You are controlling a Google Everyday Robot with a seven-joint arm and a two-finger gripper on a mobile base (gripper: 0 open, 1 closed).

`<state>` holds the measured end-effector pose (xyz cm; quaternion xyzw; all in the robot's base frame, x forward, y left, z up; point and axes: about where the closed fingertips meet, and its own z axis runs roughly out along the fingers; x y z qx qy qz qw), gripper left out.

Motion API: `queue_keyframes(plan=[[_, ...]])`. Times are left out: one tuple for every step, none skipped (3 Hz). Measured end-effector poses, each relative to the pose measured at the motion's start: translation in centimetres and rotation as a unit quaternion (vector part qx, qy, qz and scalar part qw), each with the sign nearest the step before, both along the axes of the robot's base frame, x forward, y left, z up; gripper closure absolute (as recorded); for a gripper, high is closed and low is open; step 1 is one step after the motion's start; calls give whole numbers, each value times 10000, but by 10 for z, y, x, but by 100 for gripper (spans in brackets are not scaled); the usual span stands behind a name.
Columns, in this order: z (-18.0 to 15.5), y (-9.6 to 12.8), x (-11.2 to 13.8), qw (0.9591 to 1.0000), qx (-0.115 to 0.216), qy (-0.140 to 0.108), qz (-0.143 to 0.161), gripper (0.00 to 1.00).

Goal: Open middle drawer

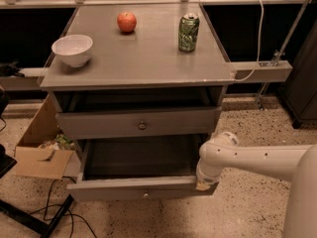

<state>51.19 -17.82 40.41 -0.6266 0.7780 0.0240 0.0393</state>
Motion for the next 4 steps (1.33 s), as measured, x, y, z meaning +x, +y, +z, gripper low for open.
queue_keyframes(plan=[[0,0,0,10000,0,0,0,84],[0,0,0,10000,0,1,0,59],[0,0,0,10000,0,1,0,37],[0,0,0,10000,0,1,0,6]])
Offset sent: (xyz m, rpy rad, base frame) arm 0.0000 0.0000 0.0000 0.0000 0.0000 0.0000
